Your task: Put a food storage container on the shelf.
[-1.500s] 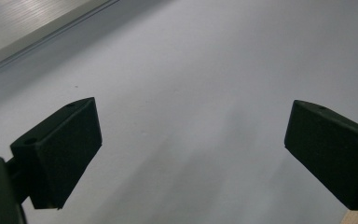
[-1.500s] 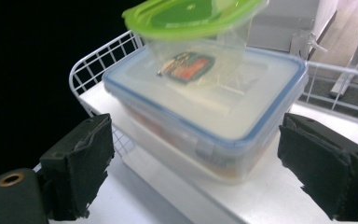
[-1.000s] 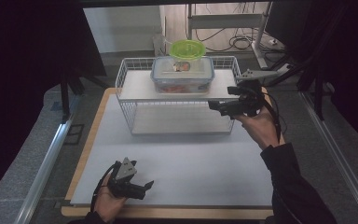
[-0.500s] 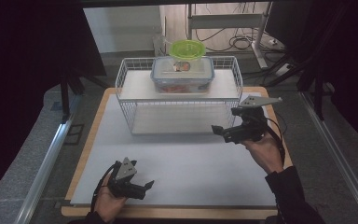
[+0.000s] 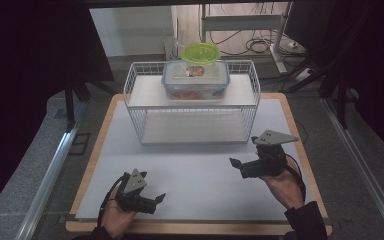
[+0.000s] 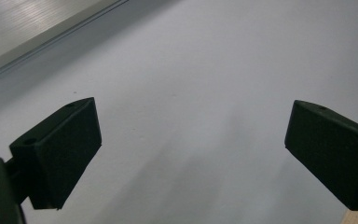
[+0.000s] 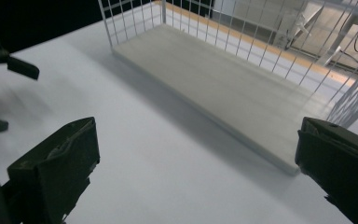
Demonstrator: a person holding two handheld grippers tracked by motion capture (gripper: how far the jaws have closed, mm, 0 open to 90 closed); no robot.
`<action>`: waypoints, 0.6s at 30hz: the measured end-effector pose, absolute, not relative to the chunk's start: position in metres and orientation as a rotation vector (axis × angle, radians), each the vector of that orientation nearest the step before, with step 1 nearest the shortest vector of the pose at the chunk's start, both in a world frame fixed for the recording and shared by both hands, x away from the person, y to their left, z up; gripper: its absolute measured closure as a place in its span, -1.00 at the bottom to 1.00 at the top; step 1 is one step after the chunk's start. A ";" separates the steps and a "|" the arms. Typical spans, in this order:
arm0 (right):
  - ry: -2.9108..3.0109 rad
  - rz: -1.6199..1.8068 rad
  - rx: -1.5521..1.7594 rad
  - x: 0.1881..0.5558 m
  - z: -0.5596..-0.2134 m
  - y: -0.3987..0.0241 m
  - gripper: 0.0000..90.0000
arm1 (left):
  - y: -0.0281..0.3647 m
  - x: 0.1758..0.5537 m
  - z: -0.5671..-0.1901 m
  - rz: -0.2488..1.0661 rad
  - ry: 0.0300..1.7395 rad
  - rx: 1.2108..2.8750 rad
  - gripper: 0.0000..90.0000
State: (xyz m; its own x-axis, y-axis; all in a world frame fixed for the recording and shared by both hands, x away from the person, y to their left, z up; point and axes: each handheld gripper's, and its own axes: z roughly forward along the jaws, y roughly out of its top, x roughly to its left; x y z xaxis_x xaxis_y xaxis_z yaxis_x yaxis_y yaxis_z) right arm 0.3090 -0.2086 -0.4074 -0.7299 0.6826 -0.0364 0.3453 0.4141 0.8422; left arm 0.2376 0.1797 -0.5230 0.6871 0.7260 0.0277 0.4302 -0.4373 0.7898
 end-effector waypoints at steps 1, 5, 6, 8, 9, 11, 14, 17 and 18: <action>2.301 1.236 0.886 0.307 -0.412 -0.210 -1.00 | 0.180 0.238 -0.523 0.468 0.881 2.093 -0.92; 2.300 1.250 0.915 0.302 -0.429 -0.215 -1.00 | 0.179 0.238 -0.524 0.461 0.876 2.085 -0.93; 2.303 1.248 0.921 0.301 -0.433 -0.217 -1.00 | 0.179 0.238 -0.524 0.461 0.874 2.084 -0.93; 2.304 1.246 0.939 0.299 -0.442 -0.220 -1.00 | 0.180 0.238 -0.523 0.459 0.870 2.082 -0.94; 2.304 1.243 0.948 0.298 -0.446 -0.222 -1.00 | 0.180 0.238 -0.523 0.459 0.869 2.081 -0.94; 2.300 1.236 0.968 0.296 -0.455 -0.224 -1.00 | 0.180 0.238 -0.523 0.459 0.870 2.080 -0.95; 2.304 1.210 0.987 0.292 -0.467 -0.226 -1.00 | 0.180 0.238 -0.524 0.448 0.871 2.079 -0.96; 2.320 1.186 0.990 0.288 -0.478 -0.227 -1.00 | 0.180 0.238 -0.524 0.442 0.868 2.075 -0.96; 2.331 1.171 0.993 0.287 -0.482 -0.227 -1.00 | 0.180 0.238 -0.524 0.441 0.867 2.075 -0.96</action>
